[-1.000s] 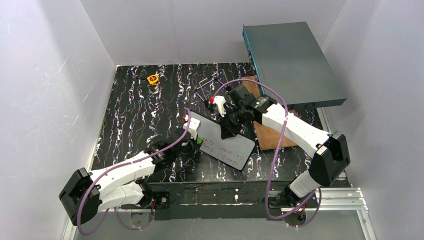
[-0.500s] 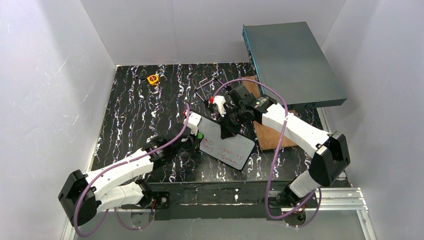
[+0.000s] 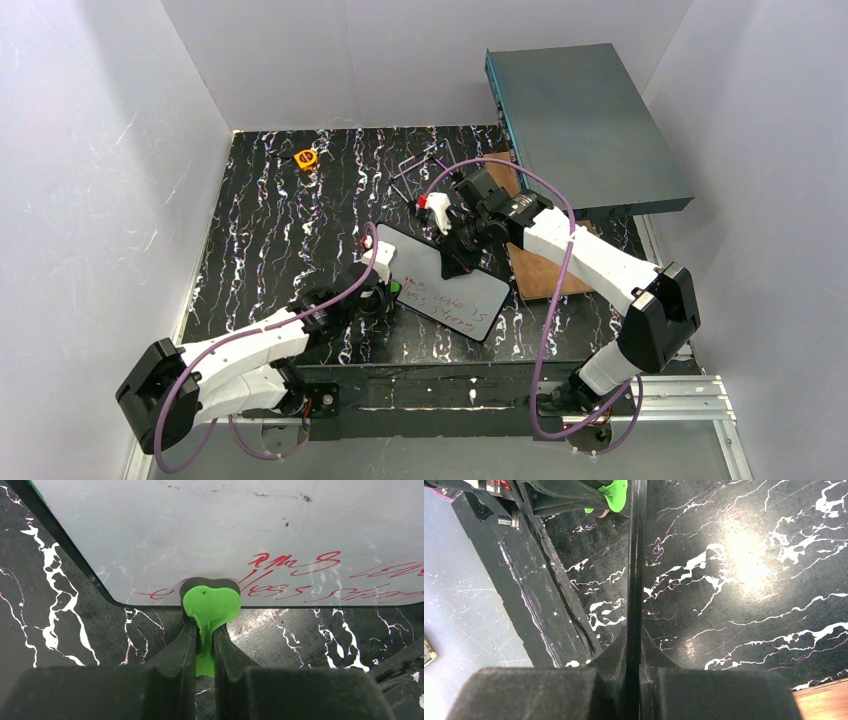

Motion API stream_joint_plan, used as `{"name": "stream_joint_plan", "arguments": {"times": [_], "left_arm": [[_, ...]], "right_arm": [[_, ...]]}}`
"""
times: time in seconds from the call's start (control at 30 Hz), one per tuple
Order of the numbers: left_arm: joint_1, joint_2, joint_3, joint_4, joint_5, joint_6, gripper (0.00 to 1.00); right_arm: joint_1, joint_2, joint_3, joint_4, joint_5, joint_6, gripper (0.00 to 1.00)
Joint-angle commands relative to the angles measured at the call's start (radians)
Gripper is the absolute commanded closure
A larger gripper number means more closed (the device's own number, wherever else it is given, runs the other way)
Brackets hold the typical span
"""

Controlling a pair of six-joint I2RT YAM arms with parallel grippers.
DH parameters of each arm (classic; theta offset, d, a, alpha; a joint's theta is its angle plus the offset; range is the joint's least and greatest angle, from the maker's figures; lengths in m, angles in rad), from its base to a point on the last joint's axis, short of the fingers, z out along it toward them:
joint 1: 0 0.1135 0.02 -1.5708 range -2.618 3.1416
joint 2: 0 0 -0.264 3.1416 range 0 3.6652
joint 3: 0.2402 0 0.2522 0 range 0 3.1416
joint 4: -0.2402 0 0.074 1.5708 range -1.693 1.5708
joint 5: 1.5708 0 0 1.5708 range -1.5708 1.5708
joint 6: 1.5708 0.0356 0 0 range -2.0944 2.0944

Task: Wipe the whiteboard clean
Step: Erase the center of the board with the whiteboard.

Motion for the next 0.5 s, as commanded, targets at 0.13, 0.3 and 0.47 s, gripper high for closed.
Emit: {"name": "stream_joint_plan", "arguments": {"times": [0.13,0.3,0.47], "left_arm": [[-0.002,0.011,0.132,-0.006,-0.029,0.046,1.00],[-0.001,0.021,0.229,-0.046,-0.019,0.071,1.00],[-0.005,0.037,0.254,-0.052,-0.002,0.066,1.00]], "right_arm": [[0.019,-0.012,0.007,0.030,-0.104,-0.028,0.99],[0.019,-0.012,0.006,0.031,-0.104,-0.030,0.99],[0.020,-0.012,0.006,0.030,-0.103,-0.029,0.99]]}}
